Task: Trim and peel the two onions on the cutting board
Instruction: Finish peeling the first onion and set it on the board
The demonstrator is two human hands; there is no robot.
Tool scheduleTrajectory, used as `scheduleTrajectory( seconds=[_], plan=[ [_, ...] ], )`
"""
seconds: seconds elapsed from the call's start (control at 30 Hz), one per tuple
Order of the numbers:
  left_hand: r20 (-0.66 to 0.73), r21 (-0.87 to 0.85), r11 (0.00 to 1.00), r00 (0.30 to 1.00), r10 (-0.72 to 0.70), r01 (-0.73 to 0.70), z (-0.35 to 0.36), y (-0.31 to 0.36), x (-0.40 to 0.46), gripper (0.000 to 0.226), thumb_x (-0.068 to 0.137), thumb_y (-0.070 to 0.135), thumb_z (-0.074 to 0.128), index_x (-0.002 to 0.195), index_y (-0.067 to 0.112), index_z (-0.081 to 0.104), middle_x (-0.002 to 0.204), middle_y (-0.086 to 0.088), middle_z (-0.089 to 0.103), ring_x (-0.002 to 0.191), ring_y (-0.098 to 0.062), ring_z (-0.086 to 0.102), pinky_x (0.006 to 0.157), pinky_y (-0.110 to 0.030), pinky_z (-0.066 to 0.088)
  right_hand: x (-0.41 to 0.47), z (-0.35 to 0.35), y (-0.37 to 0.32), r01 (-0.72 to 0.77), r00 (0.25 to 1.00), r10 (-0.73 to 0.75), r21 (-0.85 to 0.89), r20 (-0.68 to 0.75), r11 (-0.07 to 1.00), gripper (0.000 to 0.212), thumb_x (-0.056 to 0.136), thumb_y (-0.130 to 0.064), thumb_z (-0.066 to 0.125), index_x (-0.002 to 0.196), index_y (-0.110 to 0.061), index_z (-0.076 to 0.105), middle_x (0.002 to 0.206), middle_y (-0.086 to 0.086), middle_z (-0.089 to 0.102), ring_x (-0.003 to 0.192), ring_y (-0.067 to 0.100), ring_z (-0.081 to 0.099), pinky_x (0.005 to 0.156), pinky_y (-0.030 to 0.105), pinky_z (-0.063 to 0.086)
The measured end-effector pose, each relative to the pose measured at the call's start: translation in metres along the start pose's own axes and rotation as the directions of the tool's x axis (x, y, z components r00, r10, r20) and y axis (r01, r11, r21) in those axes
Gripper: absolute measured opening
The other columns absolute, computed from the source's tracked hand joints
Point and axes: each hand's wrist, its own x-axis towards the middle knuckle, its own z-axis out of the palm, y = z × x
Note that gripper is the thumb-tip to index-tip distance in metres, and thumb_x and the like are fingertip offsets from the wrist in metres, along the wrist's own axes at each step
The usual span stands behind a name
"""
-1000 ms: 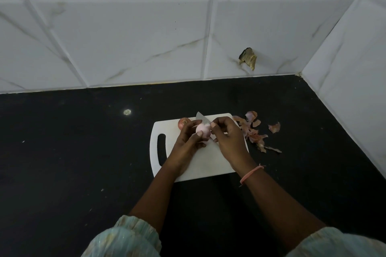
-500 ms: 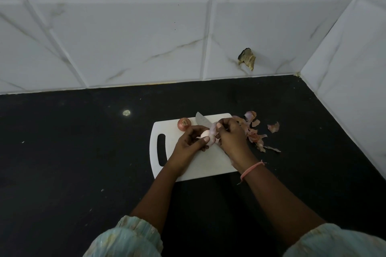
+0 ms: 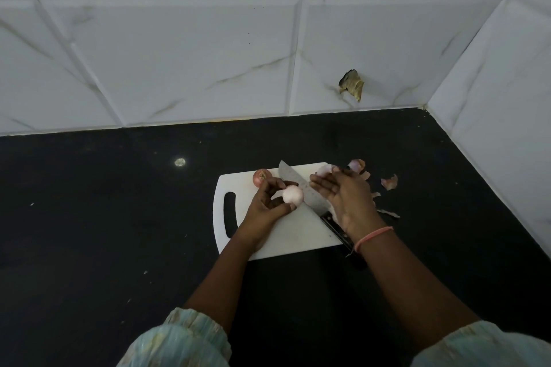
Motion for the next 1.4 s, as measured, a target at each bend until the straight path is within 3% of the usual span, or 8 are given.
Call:
scheduleTrajectory(
  seconds=[0.13, 0.27, 0.4, 0.6, 0.7, 0.97, 1.2, 1.4],
  plan=[
    [0.009, -0.052, 0.997, 0.999, -0.049, 0.049, -0.002, -0.003, 0.001, 0.038, 0.079, -0.005, 0.064, 0.108, 0.011, 0.045, 0.134, -0.015, 0.060, 0.123, -0.030, 0.060, 0.107, -0.055, 0.044, 0.007, -0.015, -0.002, 0.263, 0.952, -0.303, -0.383, -0.048, 0.885, 0.004, 0.090, -0.013, 0.064, 0.090, -0.016, 0.062, 0.101, 0.011, 0.069, 0.097, 0.025, 0.067, 0.088, 0.039, 0.055],
    [0.000, -0.078, 0.995, 0.998, -0.062, 0.061, -0.002, -0.004, 0.002, 0.043, 0.077, -0.008, 0.062, 0.115, 0.000, 0.044, 0.132, -0.016, 0.061, 0.123, -0.028, 0.060, 0.108, -0.053, 0.044, 0.016, -0.026, 0.003, 0.364, 0.890, -0.454, -0.673, 0.047, 0.644, 0.016, 0.092, -0.014, 0.058, 0.106, -0.014, 0.067, 0.108, 0.000, 0.065, 0.102, 0.016, 0.059, 0.081, 0.021, 0.045],
    [-0.001, -0.084, 0.995, 0.999, -0.045, 0.045, -0.002, -0.003, 0.002, 0.044, 0.078, -0.014, 0.056, 0.114, 0.008, 0.043, 0.132, -0.021, 0.060, 0.125, -0.027, 0.060, 0.107, -0.050, 0.046, 0.017, -0.031, 0.009, 0.533, 0.737, -0.638, -0.774, 0.225, 0.342, 0.020, 0.084, -0.001, 0.059, 0.102, -0.006, 0.068, 0.110, 0.005, 0.060, 0.105, 0.018, 0.057, 0.091, 0.025, 0.043],
    [-0.030, -0.038, 0.999, 0.999, -0.022, 0.021, -0.003, -0.006, 0.004, 0.051, 0.074, -0.011, 0.055, 0.121, 0.002, 0.040, 0.127, -0.013, 0.064, 0.123, -0.026, 0.060, 0.096, -0.035, 0.051, 0.003, -0.022, 0.023, 0.680, 0.671, -0.561, -0.705, 0.486, 0.202, 0.001, 0.088, -0.016, 0.067, 0.088, -0.015, 0.067, 0.090, -0.007, 0.063, 0.088, 0.004, 0.058, 0.077, 0.018, 0.044],
    [-0.034, -0.061, 0.998, 0.999, 0.001, -0.003, -0.003, -0.006, 0.004, 0.049, 0.073, -0.014, 0.055, 0.115, 0.006, 0.041, 0.120, -0.011, 0.062, 0.114, -0.025, 0.060, 0.095, -0.035, 0.051, -0.005, -0.016, 0.032, 0.707, 0.700, -0.398, -0.654, 0.592, 0.270, 0.011, 0.087, -0.022, 0.070, 0.097, -0.017, 0.070, 0.092, -0.011, 0.067, 0.087, 0.003, 0.060, 0.072, 0.012, 0.044],
    [0.005, -0.056, 0.997, 0.999, 0.047, -0.047, -0.003, -0.006, 0.006, 0.046, 0.072, -0.019, 0.053, 0.107, 0.009, 0.044, 0.115, -0.016, 0.059, 0.113, -0.029, 0.060, 0.096, -0.037, 0.048, -0.004, -0.014, 0.048, 0.689, 0.713, -0.403, -0.680, 0.573, 0.252, 0.005, 0.081, -0.014, 0.074, 0.083, -0.014, 0.069, 0.084, -0.007, 0.064, 0.080, 0.005, 0.060, 0.068, 0.011, 0.041],
    [0.023, -0.072, 0.997, 0.999, 0.043, -0.041, -0.001, -0.001, 0.005, 0.045, 0.071, -0.017, 0.055, 0.107, 0.009, 0.043, 0.110, -0.015, 0.060, 0.103, -0.024, 0.062, 0.086, -0.029, 0.052, -0.003, -0.011, 0.043, 0.698, 0.675, -0.269, -0.713, 0.686, -0.066, 0.013, 0.095, -0.026, 0.055, 0.102, -0.018, 0.062, 0.102, -0.004, 0.059, 0.094, 0.011, 0.053, 0.071, 0.023, 0.041],
    [-0.029, -0.013, 1.000, 1.000, -0.010, 0.009, 0.006, 0.003, 0.004, 0.031, 0.090, 0.009, 0.056, 0.121, 0.011, 0.055, 0.121, -0.008, 0.065, 0.114, -0.025, 0.061, 0.098, -0.037, 0.050, 0.003, -0.015, 0.037, 0.728, 0.611, -0.347, -0.677, 0.712, -0.108, 0.008, 0.093, -0.016, 0.054, 0.100, -0.015, 0.058, 0.099, -0.002, 0.056, 0.093, 0.015, 0.053, 0.089, 0.032, 0.044]
  ],
)
